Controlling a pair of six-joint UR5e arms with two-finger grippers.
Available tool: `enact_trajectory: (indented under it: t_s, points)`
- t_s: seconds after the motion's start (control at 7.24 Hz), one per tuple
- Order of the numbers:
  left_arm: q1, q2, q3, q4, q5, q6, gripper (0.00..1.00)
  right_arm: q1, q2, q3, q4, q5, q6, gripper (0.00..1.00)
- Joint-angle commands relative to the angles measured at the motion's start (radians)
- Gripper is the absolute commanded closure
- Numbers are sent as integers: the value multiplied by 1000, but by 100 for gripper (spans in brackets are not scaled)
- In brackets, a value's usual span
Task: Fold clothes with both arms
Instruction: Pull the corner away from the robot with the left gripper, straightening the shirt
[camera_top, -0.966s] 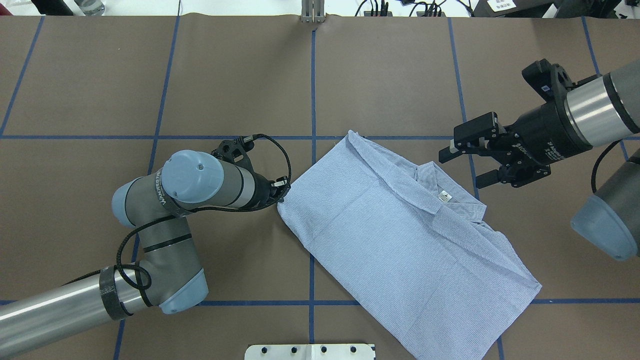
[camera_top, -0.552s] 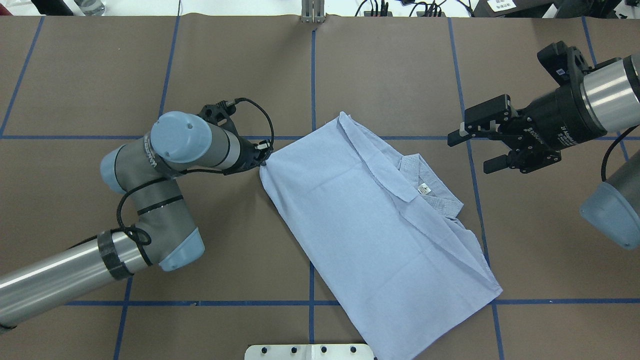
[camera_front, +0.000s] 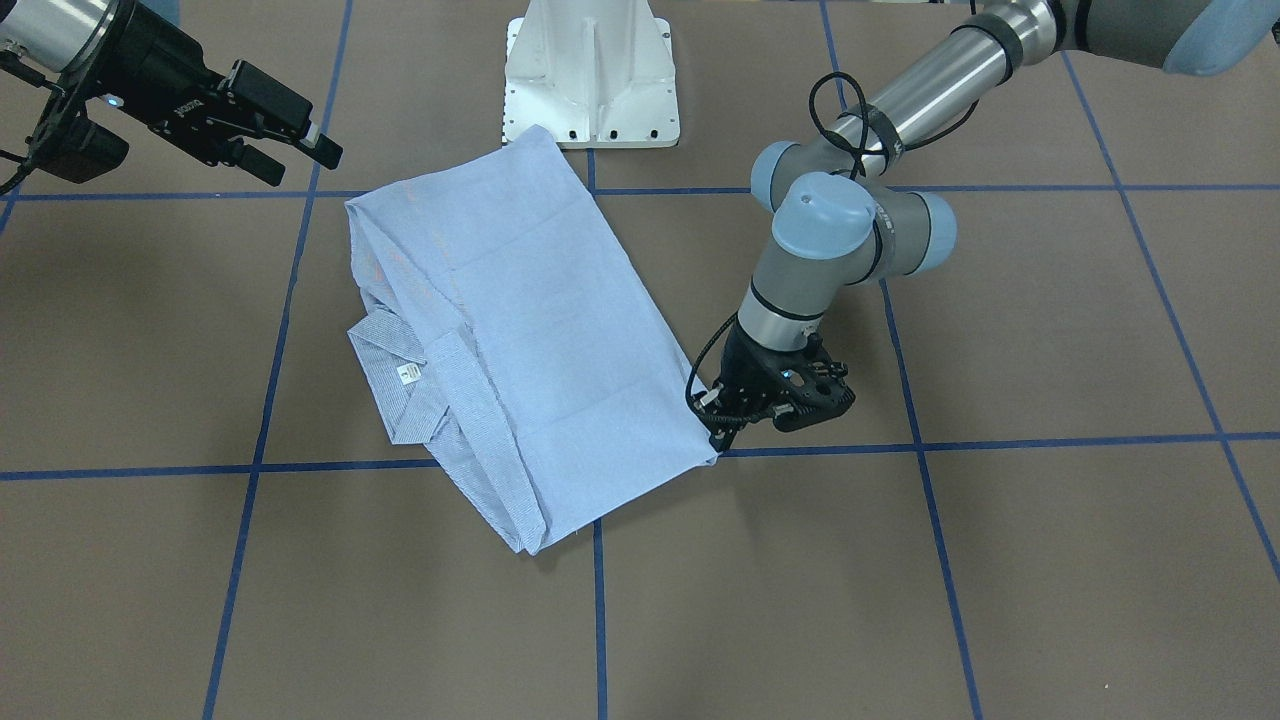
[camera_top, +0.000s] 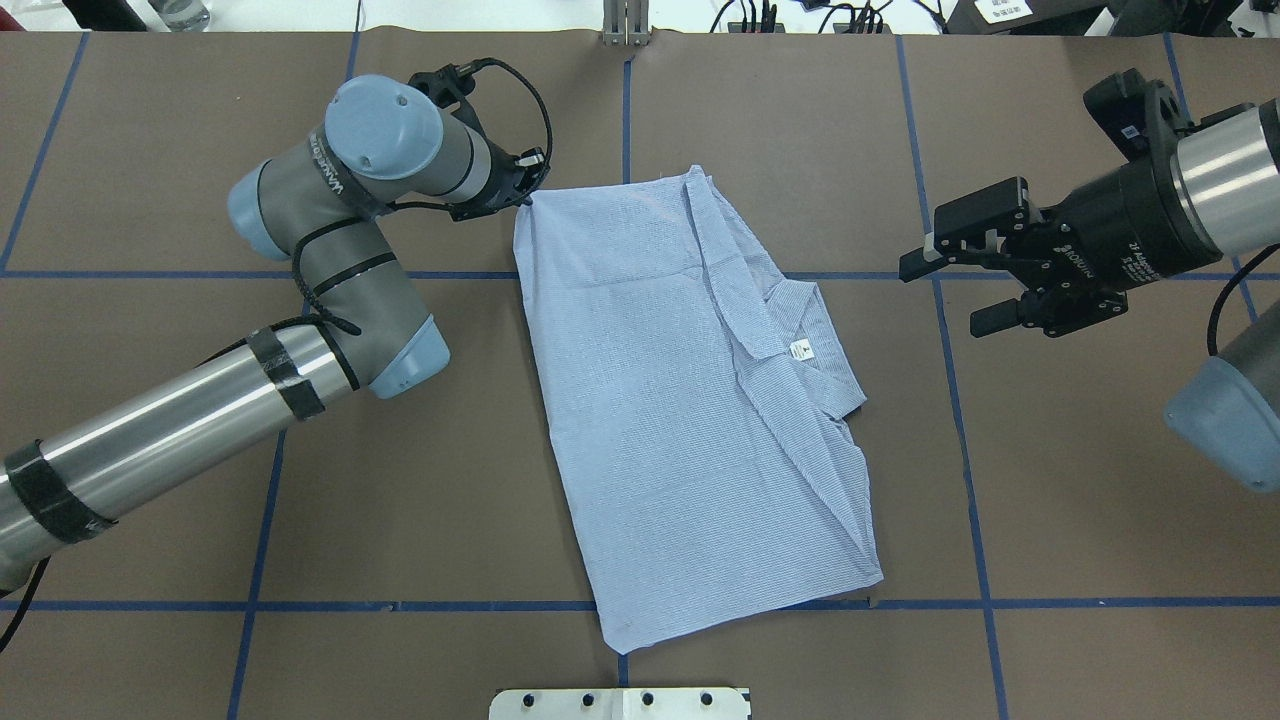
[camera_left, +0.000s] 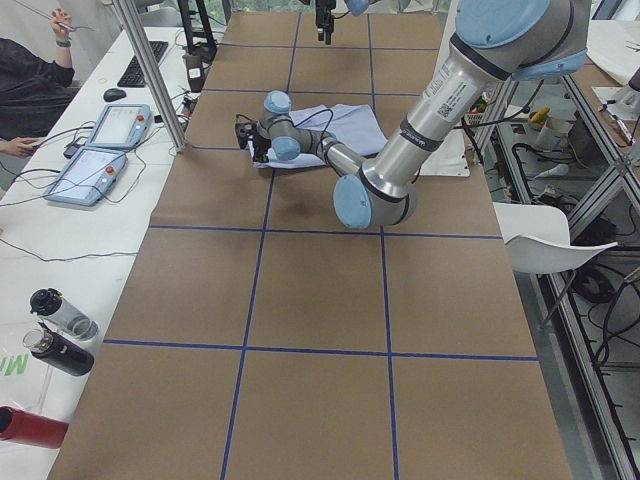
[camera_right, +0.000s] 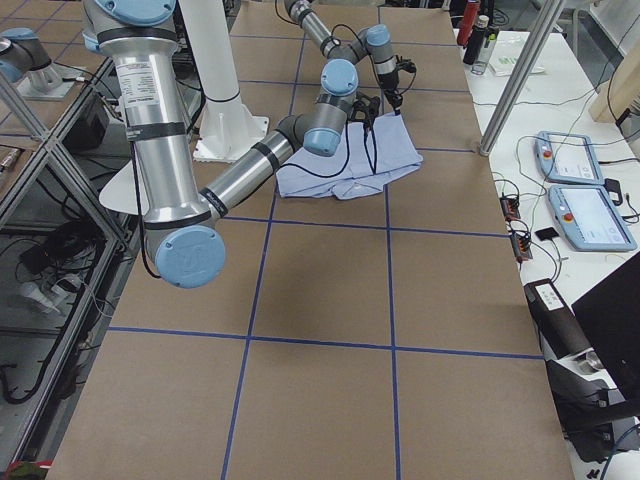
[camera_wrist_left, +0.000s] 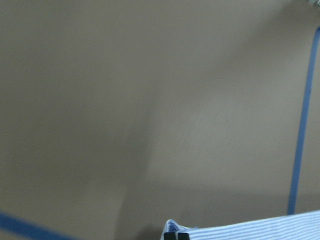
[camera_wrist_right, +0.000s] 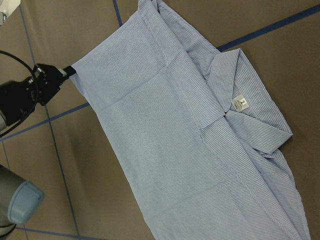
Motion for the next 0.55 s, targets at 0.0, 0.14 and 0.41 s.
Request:
enact_trajectory:
  t_s: [0.0,0.14,0.41]
  points:
    - [-9,-136,197,-108,83,2,100,2,2,3,0,-2,0,0]
    - [-9,-146,233,-175,102,2,100,2,2,2,0,-2,0,0]
    - [-9,-147,251,-198,126,1,100,-4,4,-8,-2,-32,0,0]
